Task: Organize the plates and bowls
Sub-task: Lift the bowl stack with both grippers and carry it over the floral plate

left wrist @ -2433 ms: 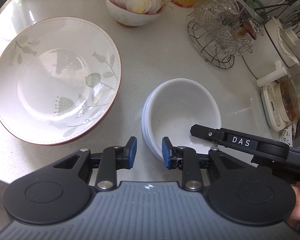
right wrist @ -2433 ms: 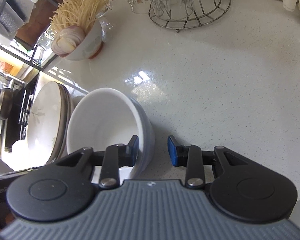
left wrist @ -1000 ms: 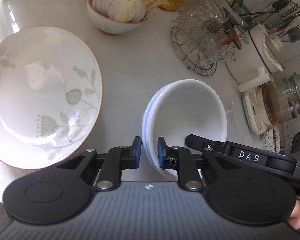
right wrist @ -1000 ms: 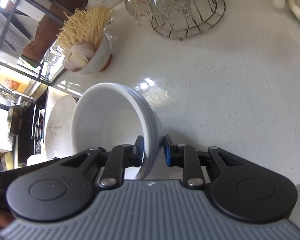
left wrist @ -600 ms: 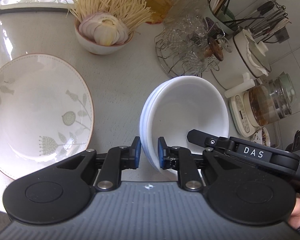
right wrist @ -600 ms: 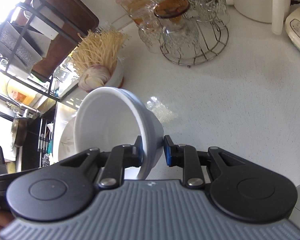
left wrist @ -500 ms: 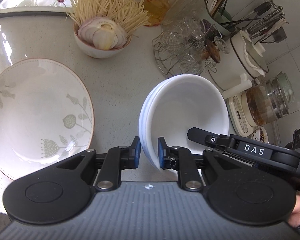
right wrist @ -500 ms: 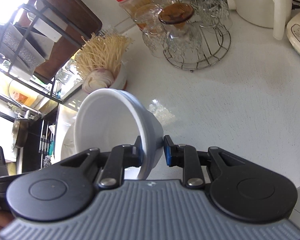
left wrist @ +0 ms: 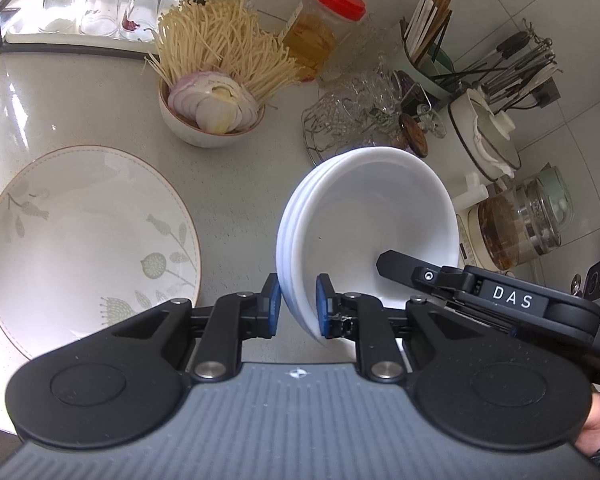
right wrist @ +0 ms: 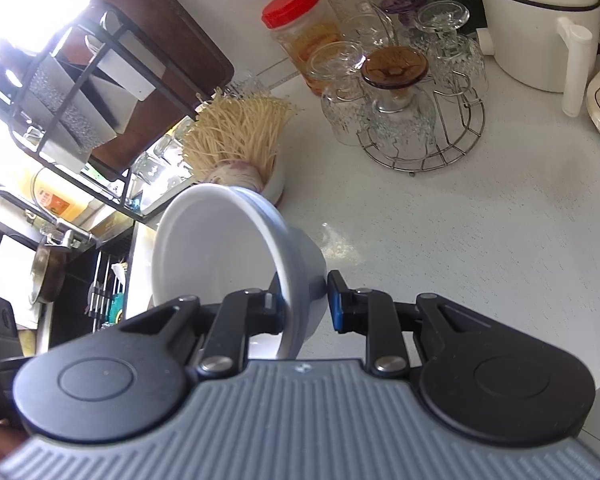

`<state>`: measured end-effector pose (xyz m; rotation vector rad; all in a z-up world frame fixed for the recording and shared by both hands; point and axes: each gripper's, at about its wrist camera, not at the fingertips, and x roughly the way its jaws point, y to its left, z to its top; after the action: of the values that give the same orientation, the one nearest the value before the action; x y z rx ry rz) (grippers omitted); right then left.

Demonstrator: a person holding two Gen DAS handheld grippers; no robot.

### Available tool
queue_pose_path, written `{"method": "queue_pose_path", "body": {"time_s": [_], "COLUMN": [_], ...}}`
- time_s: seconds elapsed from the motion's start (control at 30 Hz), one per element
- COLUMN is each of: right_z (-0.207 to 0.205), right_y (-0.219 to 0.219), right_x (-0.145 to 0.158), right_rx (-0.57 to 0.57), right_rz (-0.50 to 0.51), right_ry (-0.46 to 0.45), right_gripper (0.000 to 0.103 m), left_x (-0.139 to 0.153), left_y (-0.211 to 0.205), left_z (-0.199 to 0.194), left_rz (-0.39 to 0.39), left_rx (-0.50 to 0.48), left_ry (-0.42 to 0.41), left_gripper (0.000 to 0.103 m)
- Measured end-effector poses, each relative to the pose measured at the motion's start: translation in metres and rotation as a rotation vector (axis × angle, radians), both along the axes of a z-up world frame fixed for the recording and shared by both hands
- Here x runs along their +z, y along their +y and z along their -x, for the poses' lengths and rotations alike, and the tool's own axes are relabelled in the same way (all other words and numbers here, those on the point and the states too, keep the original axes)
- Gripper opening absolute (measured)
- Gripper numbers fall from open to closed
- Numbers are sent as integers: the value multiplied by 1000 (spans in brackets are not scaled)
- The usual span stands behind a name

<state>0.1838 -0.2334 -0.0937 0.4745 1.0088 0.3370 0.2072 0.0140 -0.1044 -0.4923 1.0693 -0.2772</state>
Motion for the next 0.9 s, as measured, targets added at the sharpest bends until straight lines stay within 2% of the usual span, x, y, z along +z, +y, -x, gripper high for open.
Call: {"method": "queue_pose_path", "body": {"time_s": [0.5,0.9], "right_z": [-3,-5], "right_y": [38,91], "right_x": [11,3], "right_rx": [54,145], "right_rz": [-9,-3], "right_ry": [-34,-17], "right_gripper": [24,24], "left_x": [8,2], "left_y": [42,83], "left_z": [13,38], "left_rz": [6,-24], "left_rx": [61,159], "left_ry": [-40,-27], "left_gripper": [21,21]}}
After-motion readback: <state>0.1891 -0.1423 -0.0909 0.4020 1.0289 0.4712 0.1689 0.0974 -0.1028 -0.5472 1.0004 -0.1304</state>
